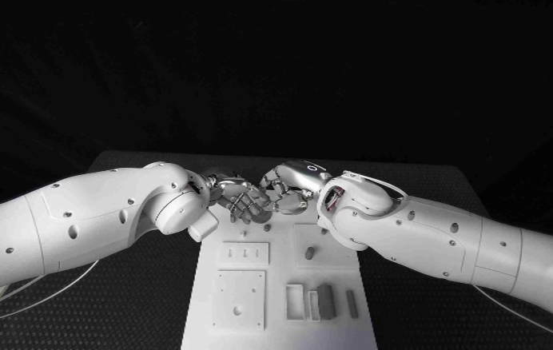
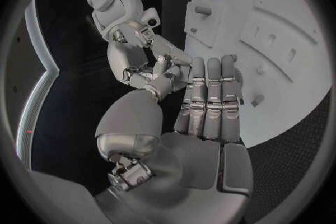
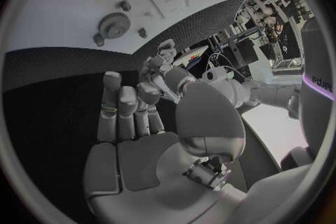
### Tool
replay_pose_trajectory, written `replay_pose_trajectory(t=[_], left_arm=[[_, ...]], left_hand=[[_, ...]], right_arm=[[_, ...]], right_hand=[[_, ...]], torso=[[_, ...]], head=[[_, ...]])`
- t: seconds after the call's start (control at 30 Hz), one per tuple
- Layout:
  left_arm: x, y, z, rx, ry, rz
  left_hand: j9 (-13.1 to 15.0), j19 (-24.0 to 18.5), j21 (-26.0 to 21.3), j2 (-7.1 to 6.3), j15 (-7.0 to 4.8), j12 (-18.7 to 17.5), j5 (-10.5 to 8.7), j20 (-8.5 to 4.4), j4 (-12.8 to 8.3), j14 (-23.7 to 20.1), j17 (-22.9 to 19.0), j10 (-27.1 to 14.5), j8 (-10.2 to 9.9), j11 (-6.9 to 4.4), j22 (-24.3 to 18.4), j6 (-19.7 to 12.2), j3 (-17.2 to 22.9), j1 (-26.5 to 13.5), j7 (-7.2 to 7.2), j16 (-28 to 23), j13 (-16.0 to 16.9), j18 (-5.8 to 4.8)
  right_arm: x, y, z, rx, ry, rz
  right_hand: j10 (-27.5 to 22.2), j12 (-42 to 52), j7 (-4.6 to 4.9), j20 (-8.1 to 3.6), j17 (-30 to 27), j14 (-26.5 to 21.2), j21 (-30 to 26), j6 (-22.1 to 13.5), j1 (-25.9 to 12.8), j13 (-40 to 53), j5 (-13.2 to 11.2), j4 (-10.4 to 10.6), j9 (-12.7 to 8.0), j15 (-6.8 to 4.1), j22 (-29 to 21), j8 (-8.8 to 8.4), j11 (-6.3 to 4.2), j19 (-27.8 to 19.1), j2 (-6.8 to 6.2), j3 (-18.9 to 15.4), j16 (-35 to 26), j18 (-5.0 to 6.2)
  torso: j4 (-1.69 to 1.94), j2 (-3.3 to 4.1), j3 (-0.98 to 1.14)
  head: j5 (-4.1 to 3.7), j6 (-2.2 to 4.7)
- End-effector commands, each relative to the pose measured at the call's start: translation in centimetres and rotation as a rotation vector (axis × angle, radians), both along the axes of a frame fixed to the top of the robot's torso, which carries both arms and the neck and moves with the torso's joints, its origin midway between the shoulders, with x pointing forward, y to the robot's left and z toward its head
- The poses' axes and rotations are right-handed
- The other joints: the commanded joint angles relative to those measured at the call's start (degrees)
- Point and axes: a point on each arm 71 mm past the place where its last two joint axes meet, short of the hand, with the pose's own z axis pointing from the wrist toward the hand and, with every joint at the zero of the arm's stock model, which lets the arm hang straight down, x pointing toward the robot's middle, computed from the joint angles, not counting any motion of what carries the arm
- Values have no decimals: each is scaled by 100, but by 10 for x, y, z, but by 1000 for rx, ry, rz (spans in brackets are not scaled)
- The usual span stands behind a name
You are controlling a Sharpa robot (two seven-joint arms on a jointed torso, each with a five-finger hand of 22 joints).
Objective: Assemble the parts on the task board
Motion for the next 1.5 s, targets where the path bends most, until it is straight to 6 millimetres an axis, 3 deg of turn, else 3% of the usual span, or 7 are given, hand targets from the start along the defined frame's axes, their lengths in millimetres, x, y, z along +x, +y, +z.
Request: replay_pose_trajectory(t=[0.03,0.37,0.97,1.27,1.5], left_arm=[[1,1,2,-9,-21,22],[2,6,2,-10,-28,44],[1,8,1,4,-17,31],[1,11,0,109,-77,26],[-4,22,-7,190,-55,62]], left_hand=[[47,65,40,12,-3,44,5,-14,30,70,30,63,56,-8,28,98,66,19,-25,-9,29,37],[170,161,143,27,-71,183,4,-85,74,159,136,172,129,-80,181,195,160,-58,-79,149,177,34],[265,186,189,22,-101,268,5,-118,47,179,190,187,159,-110,282,229,210,-79,-105,235,280,31],[318,213,220,2,-121,323,11,-137,9,207,217,208,175,-132,341,261,248,-64,-125,290,340,31],[502,351,453,-91,-236,534,75,-250,17,292,338,287,200,-213,675,359,333,-63,-179,738,526,37]], right_arm=[[-1,2,-1,-12,11,12],[0,0,-2,-14,11,7],[2,-7,-3,-2,8,-18],[11,-26,-6,-10,2,-70],[17,-47,-8,-18,0,-117]], right_hand=[[-7,-12,20,-21,-6,11,22,68,0,-2,13,3,8,-29,80,22,-24,35,-59,-30,-2,79],[-12,-21,25,-19,-10,6,13,51,-18,-5,13,7,5,-26,76,6,-20,31,-112,-33,-10,79],[-20,-39,49,-12,-18,0,-3,-23,-115,-9,13,37,-11,-10,63,-55,3,40,-220,-41,-25,79],[-84,-90,120,4,-37,-51,-53,-214,-156,-28,13,58,-60,52,44,-180,70,7,-328,16,-73,79],[-88,-93,123,6,-38,-53,-56,-214,-149,-29,13,54,-60,57,43,-182,74,6,-334,26,-75,79]], torso=[[-1,1,-1],[-1,-2,2],[2,-2,4],[1,-6,4],[-4,-7,8]], head=[[11,1],[17,-5],[11,-2],[30,-11],[65,-35]])
